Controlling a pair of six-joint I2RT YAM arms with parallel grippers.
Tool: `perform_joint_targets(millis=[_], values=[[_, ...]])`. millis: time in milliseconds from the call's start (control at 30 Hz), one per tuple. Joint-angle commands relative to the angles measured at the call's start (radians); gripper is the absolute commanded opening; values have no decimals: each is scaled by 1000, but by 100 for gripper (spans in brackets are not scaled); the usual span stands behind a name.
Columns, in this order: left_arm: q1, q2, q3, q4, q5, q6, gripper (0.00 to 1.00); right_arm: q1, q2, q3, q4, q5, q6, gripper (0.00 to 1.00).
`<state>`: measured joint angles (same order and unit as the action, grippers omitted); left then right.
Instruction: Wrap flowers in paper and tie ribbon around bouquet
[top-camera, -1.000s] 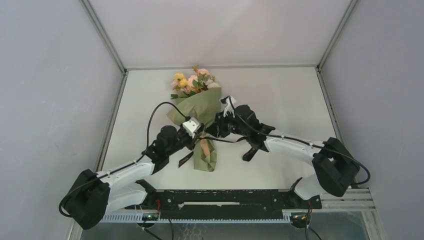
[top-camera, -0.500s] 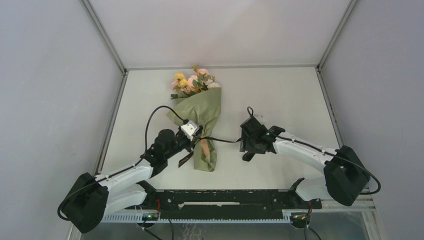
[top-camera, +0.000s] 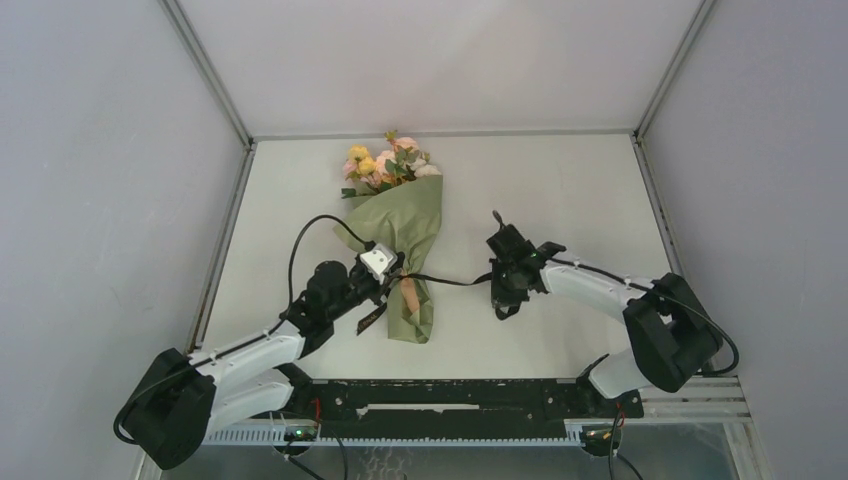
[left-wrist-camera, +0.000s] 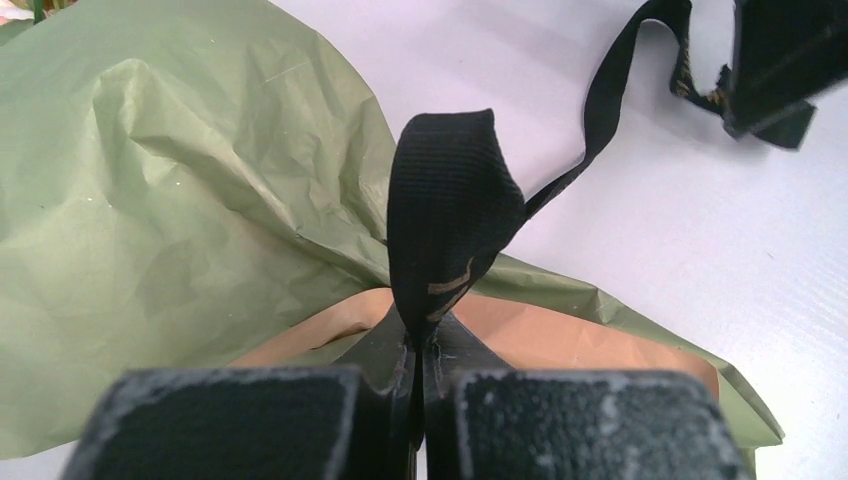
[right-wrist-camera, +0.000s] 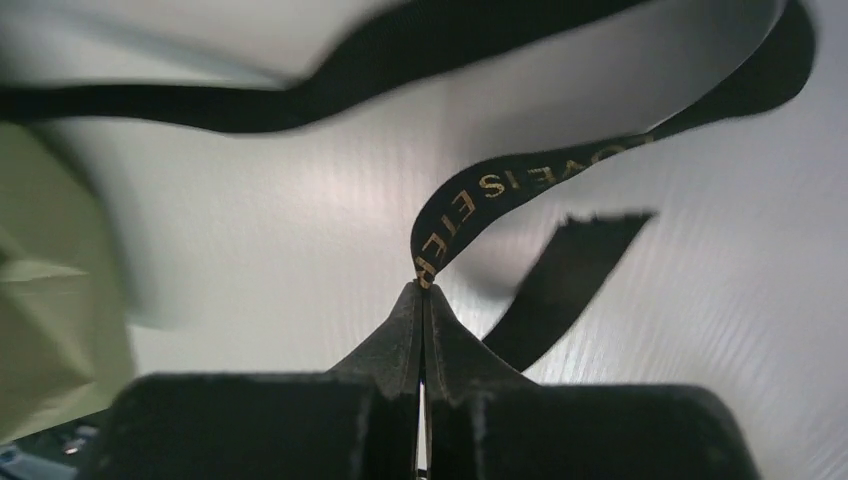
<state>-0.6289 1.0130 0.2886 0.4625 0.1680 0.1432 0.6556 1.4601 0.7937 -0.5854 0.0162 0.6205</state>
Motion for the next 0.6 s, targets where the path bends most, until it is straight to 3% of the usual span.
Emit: perform_joint_targets(millis=[0, 167, 400, 467, 567], values=[[-6, -19, -46, 95, 24, 44, 0, -57, -66, 203, 131, -110, -181, 0], [-7, -27, -60, 112, 33, 73, 0, 41, 105, 582, 182, -177, -255, 0], [-24, -65, -106, 152, 57, 131, 0, 191, 460, 1163, 101, -361, -250, 0], [-32, -79, -113, 153, 61, 137, 0, 209, 535, 1266, 72, -378, -219, 0], [-38, -87, -123, 154, 64, 139, 0, 217, 589, 1289, 124, -418, -152, 0]])
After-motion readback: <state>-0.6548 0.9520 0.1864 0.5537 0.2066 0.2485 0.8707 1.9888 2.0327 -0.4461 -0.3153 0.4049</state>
